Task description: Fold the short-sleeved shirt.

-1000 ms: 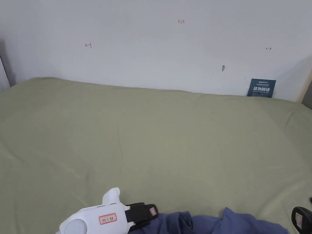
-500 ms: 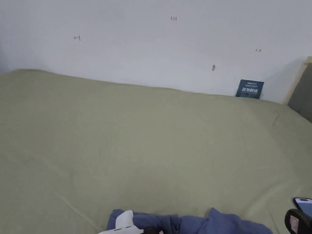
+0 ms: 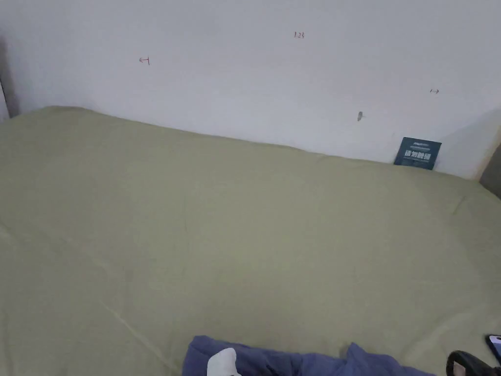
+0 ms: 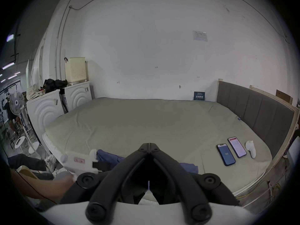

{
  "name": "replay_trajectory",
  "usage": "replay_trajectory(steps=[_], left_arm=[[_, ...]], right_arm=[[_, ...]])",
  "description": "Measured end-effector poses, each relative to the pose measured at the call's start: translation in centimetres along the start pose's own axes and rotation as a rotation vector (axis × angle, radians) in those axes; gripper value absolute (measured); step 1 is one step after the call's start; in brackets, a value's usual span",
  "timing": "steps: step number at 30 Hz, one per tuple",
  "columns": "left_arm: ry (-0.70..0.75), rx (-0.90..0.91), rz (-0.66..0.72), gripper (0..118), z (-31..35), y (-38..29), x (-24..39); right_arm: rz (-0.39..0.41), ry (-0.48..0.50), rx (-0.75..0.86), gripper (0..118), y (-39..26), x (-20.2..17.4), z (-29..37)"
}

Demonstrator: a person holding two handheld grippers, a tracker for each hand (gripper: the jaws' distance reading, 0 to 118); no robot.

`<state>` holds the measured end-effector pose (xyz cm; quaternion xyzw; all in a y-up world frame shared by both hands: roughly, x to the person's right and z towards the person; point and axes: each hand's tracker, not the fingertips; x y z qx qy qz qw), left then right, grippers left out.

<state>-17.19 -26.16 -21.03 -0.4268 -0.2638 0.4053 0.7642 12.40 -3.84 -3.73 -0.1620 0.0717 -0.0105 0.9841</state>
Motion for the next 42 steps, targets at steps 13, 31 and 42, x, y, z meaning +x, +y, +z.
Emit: replay_trajectory(steps=[13, 31, 42], left_arm=[[0.045, -0.195, -0.141, 109, 12.9, 12.5, -3.2], [0.123, -0.272, 0.072, 14, 6.1, 8.5, -6.5], [0.227, -0.102, -0.128, 14, 17.2, 13.9, -2.0]], right_arm=[[-0.008, 0.033, 0.013, 0, 0.2, -0.2, -1.2], [-0.048, 0.053, 0.009, 0, 0.5, -0.1, -0.9], [-0.027, 0.058, 0.000, 0, 0.4, -0.4, -1.4]])
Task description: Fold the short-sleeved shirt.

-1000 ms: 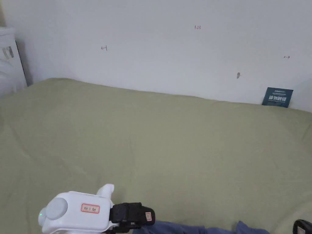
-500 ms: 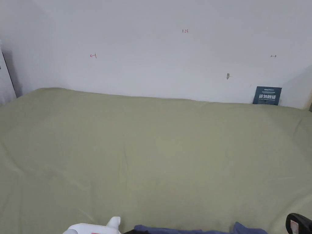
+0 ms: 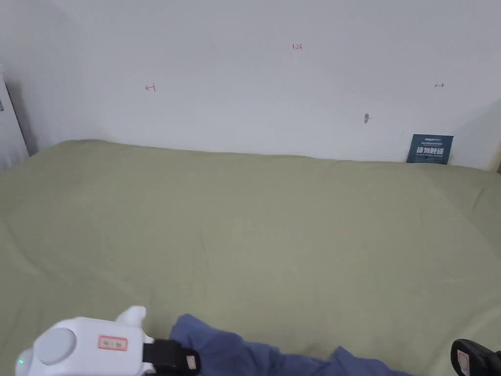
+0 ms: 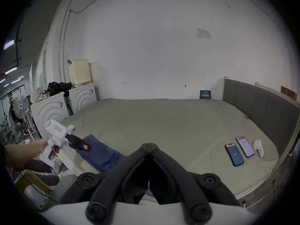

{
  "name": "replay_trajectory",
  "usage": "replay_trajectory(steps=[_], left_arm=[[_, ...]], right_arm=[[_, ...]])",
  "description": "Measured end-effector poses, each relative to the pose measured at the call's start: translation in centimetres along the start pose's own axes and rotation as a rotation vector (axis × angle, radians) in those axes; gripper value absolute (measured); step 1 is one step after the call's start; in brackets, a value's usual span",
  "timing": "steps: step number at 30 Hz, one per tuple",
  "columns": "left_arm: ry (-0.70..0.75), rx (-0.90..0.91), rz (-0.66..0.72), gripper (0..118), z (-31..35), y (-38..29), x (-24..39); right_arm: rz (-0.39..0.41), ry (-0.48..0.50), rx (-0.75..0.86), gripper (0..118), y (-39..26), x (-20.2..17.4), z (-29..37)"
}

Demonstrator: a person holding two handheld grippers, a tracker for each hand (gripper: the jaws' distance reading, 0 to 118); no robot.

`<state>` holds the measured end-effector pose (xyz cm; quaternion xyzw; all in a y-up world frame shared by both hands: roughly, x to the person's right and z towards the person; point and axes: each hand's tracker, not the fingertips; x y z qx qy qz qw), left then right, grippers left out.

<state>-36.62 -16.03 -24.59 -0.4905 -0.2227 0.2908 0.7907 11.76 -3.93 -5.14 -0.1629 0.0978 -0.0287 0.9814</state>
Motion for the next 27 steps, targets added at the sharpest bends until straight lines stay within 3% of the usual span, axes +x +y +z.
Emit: replay_trajectory(steps=[6, 11, 19, 27], left_arm=[[0.199, 0.159, -0.012, 14, 9.3, 1.7, -2.1], [0.321, 0.202, -0.052, 14, 11.3, 0.7, 0.0], [0.310, 0.083, -0.241, 14, 4.4, -1.1, 8.3], [0.131, -0.150, -0.325, 14, -5.9, -2.7, 13.3]], right_arm=[[0.002, 0.023, 0.001, 0, 0.3, -0.3, -0.9], [0.009, 0.029, 0.005, 0, 0.5, -0.7, -1.5], [0.028, 0.013, 0.001, 0, 0.5, -0.6, -0.8], [-0.002, -0.035, 0.009, 0, 0.2, 0.5, 0.5]])
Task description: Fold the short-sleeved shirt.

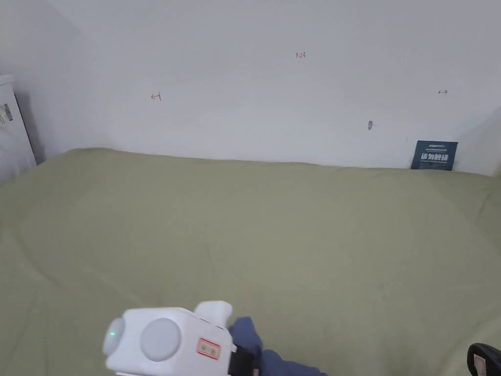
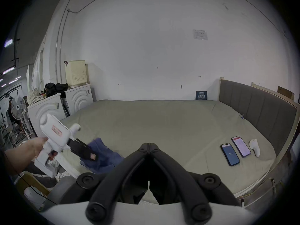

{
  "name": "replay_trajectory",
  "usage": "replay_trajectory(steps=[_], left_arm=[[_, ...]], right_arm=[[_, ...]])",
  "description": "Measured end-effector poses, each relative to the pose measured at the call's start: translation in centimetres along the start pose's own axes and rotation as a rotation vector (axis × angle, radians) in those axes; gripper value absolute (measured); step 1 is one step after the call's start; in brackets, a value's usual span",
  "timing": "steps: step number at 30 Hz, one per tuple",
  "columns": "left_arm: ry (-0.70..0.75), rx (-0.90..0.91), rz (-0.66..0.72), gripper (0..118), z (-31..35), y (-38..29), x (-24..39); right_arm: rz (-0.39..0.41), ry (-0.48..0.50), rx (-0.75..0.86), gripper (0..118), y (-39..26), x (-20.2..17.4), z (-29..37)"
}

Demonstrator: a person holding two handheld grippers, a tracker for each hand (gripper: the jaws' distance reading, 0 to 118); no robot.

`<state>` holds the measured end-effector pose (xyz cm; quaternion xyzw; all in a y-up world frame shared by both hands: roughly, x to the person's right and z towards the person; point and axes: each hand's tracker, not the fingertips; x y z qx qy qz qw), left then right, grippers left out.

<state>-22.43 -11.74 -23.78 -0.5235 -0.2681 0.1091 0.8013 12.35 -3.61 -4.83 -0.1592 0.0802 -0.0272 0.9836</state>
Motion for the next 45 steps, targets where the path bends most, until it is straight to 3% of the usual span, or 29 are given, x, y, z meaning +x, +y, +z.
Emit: replay_trajectory(steps=[2, 5, 6, 7, 11, 13, 14, 15, 16, 20, 25, 27, 30, 33, 36, 40, 45], left_arm=[[-0.006, -0.024, 0.001, 19, -2.4, -0.2, 0.5], [-0.142, -0.034, 0.097, 79, -4.7, -0.3, -0.7], [-0.193, -0.022, 0.169, 89, -4.9, -0.6, -0.7], [-0.234, -0.002, 0.208, 89, -4.7, -0.7, -0.9], [-0.296, 0.110, 0.218, 86, -2.3, -0.3, -1.7], [-0.248, 0.168, 0.233, 77, -1.5, -0.4, -2.5], [-0.234, 0.190, 0.258, 61, -1.4, -0.7, -2.8], [-0.244, 0.210, 0.278, 25, -1.5, -1.0, -3.3], [-0.267, 0.210, 0.295, 3, -1.8, -1.3, -3.8], [-0.287, 0.206, 0.345, 1, -4.3, -3.2, -4.5], [-0.476, 0.122, 0.383, 1, -10.4, -6.1, -3.2], [-0.386, 0.036, 0.440, 1, -13.4, -7.3, -3.0], [-0.469, 0.149, 0.464, 0, -14.0, -8.8, -3.3], [-0.437, 0.100, 0.448, 0, -13.4, -7.8, -3.1], [-0.372, 0.090, 0.379, 0, -11.0, -6.6, -2.1], [-0.487, 0.220, 0.178, 0, -2.4, -4.1, -1.2], [-0.287, 0.384, 0.165, 0, 7.6, -2.2, -6.4]], right_arm=[[-0.008, -0.004, -0.003, 0, -0.3, 0.2, 0.2], [-0.014, -0.005, -0.015, 0, -0.6, 0.3, 0.3], [-0.014, -0.006, -0.019, 0, -0.7, 0.3, 0.3], [-0.013, -0.005, -0.022, 0, -0.8, 0.3, 0.3], [-0.016, -0.009, -0.032, 0, -0.9, 0.5, 0.3], [-0.017, -0.009, -0.030, 0, -0.9, 0.5, 0.2], [-0.017, -0.006, -0.028, 0, -0.8, 0.4, 0.2], [-0.016, -0.001, -0.023, 0, -0.8, 0.4, 0.2], [-0.014, 0.003, -0.022, 0, -0.7, 0.3, 0.2], [0.001, 0.016, -0.020, 0, -0.5, -0.2, 0.2], [0.015, 0.029, -0.024, 0, -0.5, -0.6, 0.0], [0.020, 0.035, -0.033, 0, -0.6, -0.8, -0.3], [0.037, 0.041, -0.040, 0, -0.5, -1.2, -0.3], [0.055, 0.048, -0.039, 0, -0.4, -1.5, -0.5], [0.035, 0.072, -0.051, 0, -0.4, -1.7, -1.6], [0.021, 0.159, -0.064, 0, -0.5, -2.7, -3.4], [-0.007, 0.310, -0.120, 0, -1.2, -4.1, -7.6]])
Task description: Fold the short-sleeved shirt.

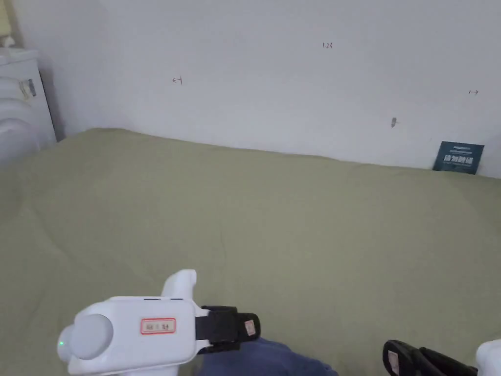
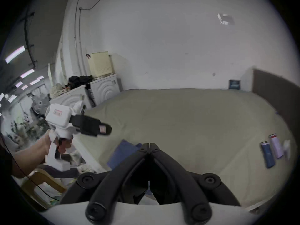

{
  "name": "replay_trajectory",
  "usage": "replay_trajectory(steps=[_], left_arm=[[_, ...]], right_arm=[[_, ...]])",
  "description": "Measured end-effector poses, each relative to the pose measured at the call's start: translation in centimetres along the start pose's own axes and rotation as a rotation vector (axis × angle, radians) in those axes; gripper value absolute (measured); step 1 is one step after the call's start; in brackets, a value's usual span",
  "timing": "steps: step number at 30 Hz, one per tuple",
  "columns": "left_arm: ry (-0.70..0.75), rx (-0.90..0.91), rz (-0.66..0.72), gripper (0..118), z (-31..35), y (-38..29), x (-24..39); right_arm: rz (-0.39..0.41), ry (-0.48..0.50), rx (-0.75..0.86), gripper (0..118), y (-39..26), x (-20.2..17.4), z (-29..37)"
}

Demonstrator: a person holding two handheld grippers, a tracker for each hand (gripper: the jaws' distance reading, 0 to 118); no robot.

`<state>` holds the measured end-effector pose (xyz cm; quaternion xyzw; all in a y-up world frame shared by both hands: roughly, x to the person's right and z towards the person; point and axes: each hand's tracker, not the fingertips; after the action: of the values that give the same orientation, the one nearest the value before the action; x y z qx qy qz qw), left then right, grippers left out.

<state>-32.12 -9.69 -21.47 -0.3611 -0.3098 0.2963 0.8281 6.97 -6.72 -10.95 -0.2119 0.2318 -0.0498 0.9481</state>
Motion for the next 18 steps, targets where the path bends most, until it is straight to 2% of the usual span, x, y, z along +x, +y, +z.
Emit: replay_trajectory(steps=[2, 5, 9, 10, 11, 12, 14, 15, 16, 17, 18], left_arm=[[0.064, 0.045, 0.002, 0, 2.9, 0.9, -2.2], [0.163, 0.045, 0.083, 0, 5.1, 0.7, -5.5], [0.190, 0.018, 0.173, 0, 5.3, -1.3, -9.0], [0.172, 0.001, 0.204, 0, 5.0, -1.9, -9.7], [0.159, -0.017, 0.227, 0, 4.5, -2.3, -10.2], [0.138, -0.038, 0.260, 0, 4.0, -2.7, -10.6], [0.126, -0.068, 0.258, 2, 3.1, -3.0, -11.2], [0.118, -0.077, 0.257, 13, 2.8, -3.1, -11.4], [0.106, -0.084, 0.256, 31, 2.6, -3.1, -11.6], [0.090, -0.090, 0.257, 58, 2.5, -3.0, -11.6], [0.082, -0.096, 0.255, 93, 2.3, -2.9, -11.8]], right_arm=[[-0.065, 0.106, -0.036, 0, -0.6, 0.5, -2.7], [-0.184, 0.251, -0.144, 0, -2.3, 1.5, -7.8], [-0.313, 0.381, -0.327, 0, -5.7, 2.5, -14.8], [-0.360, 0.420, -0.367, 0, -6.7, 2.9, -16.4], [-0.449, 0.470, -0.426, 0, -7.9, 3.6, -18.0], [-0.503, 0.466, -0.473, 0, -9.0, 4.2, -19.2], [-0.511, 0.351, -0.553, 0, -11.4, 5.6, -21.0], [-0.544, 0.380, -0.571, 0, -12.3, 6.5, -21.3], [-0.703, 0.490, -0.451, 0, -12.9, 8.1, -21.1], [-0.767, 0.483, -0.413, 0, -13.3, 8.9, -20.9], [-0.735, 0.473, -0.434, 0, -13.6, 9.2, -20.5]])
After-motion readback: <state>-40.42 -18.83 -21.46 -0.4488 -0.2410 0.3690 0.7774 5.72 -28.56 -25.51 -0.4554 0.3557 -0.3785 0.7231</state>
